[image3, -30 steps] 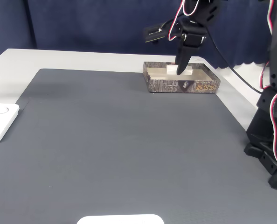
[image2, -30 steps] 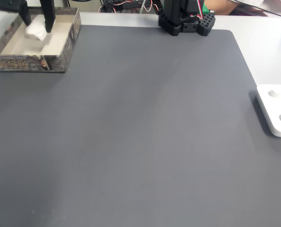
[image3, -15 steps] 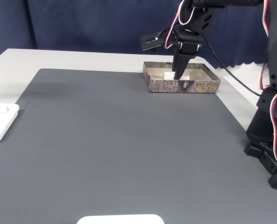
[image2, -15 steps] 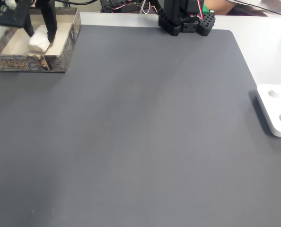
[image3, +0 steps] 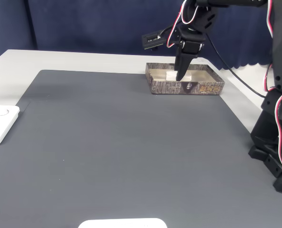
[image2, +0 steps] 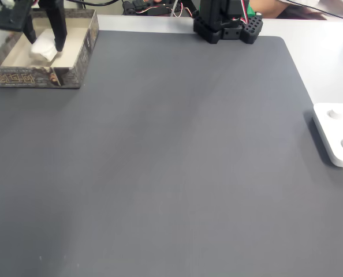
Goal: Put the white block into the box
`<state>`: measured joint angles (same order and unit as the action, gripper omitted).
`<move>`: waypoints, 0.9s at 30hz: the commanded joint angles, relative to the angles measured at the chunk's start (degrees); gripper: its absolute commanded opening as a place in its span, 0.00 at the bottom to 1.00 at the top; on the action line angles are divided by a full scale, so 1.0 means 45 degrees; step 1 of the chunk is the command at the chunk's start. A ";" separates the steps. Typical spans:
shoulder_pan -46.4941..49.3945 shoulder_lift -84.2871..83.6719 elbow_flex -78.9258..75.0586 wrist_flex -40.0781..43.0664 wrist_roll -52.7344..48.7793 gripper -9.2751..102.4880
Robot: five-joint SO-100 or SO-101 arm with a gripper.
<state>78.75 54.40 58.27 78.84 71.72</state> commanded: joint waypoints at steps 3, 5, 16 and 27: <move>-0.0039 0.0098 -0.0527 -0.0313 0.0430 0.32; -0.0039 0.0098 -0.0508 -0.0332 0.0449 0.33; -0.0410 0.1328 -0.0469 -0.0332 0.0469 0.37; -0.1191 0.4414 0.1055 -0.0293 -0.0371 0.37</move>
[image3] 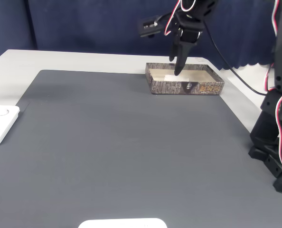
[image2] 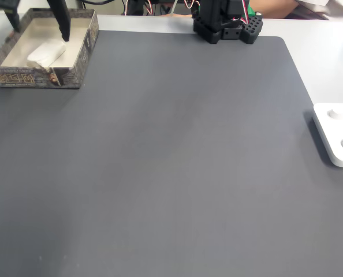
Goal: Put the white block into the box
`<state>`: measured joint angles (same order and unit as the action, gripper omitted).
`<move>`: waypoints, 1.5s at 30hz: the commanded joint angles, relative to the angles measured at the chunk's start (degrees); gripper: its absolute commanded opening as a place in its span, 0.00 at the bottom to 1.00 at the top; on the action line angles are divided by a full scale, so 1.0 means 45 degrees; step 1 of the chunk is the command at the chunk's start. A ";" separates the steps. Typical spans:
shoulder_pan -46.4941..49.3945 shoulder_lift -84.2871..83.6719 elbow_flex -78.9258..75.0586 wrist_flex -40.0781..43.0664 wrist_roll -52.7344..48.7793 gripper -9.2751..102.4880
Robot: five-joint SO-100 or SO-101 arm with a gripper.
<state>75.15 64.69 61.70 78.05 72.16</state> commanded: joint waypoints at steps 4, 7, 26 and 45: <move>-0.0859 0.3398 0.1289 -0.0078 -0.1250 0.35; -0.1289 0.4375 0.2207 -0.0059 -0.2109 0.34; -0.6777 0.7871 0.5957 0.1660 -0.9219 0.07; -1.4766 1.2539 1.2715 0.0215 -1.4141 0.07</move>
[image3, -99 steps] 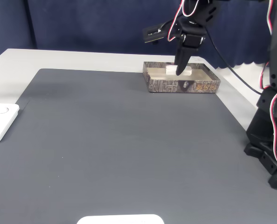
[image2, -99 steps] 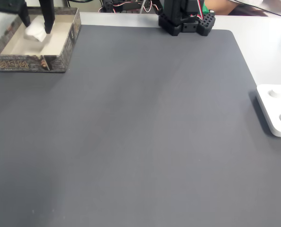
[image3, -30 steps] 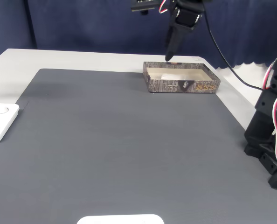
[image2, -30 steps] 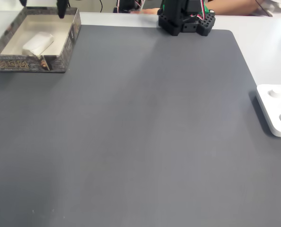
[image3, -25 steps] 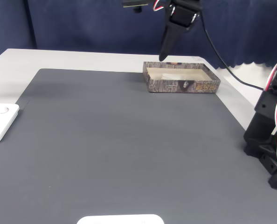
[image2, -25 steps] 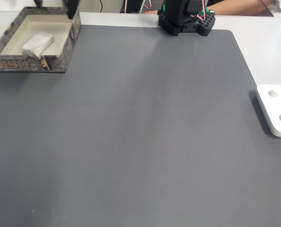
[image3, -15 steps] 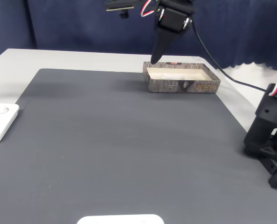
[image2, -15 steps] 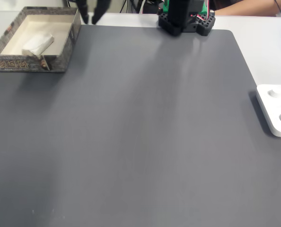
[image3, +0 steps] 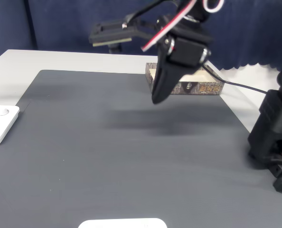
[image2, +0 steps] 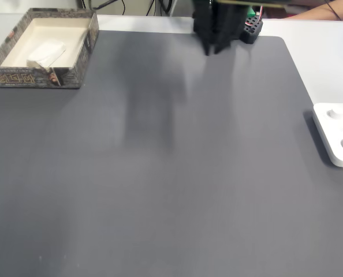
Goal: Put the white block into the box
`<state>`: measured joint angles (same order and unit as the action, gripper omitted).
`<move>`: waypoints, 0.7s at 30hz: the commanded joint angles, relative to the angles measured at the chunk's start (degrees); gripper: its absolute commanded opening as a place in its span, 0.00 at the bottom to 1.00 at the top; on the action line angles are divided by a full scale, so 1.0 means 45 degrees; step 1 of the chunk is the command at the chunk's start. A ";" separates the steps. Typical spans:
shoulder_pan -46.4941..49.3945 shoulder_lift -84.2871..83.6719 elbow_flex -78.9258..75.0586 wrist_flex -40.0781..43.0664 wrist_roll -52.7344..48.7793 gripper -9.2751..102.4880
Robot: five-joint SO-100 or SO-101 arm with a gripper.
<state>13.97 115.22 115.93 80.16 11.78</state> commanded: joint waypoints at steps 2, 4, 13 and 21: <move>-0.1602 0.1816 0.1309 -0.0254 -0.1035 0.07; -0.1895 0.2363 0.1895 -0.0254 -0.1367 0.07; -0.2266 0.6816 0.5898 -0.2266 -0.1895 0.07; -0.1992 0.9629 0.8320 -0.2266 -0.1895 0.07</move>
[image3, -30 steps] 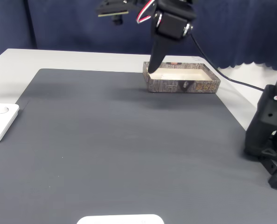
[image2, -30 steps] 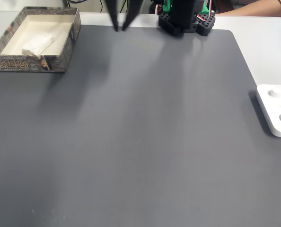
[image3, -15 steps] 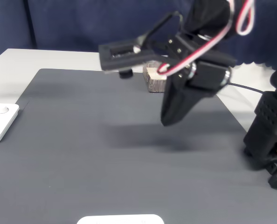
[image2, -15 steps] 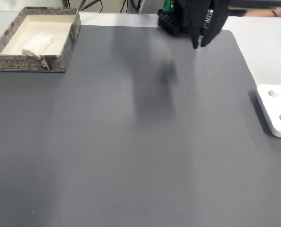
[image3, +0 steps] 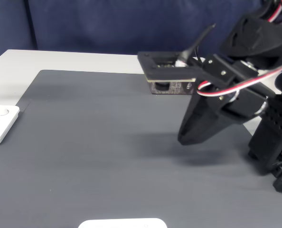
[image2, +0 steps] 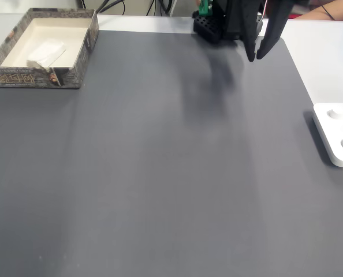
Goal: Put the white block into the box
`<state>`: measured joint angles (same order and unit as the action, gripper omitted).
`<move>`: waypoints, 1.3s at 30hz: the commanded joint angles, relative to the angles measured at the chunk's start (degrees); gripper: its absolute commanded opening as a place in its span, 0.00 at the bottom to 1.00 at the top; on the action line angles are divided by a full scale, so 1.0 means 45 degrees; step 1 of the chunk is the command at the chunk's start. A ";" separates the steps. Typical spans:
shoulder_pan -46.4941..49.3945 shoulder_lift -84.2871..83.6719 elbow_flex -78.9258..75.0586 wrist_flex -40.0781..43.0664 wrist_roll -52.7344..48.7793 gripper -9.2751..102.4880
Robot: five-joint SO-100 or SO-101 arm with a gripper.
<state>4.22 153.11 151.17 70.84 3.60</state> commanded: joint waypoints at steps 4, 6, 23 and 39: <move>0.0273 0.2793 0.1582 -0.0195 -0.0078 0.07; 0.0313 0.3652 0.2109 -0.0195 -0.0078 0.07; 0.0625 0.7852 0.4219 0.0137 0.0176 0.07; 0.0488 0.8281 0.5176 0.0078 -0.0254 0.07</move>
<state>6.33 188.53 174.38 71.37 3.52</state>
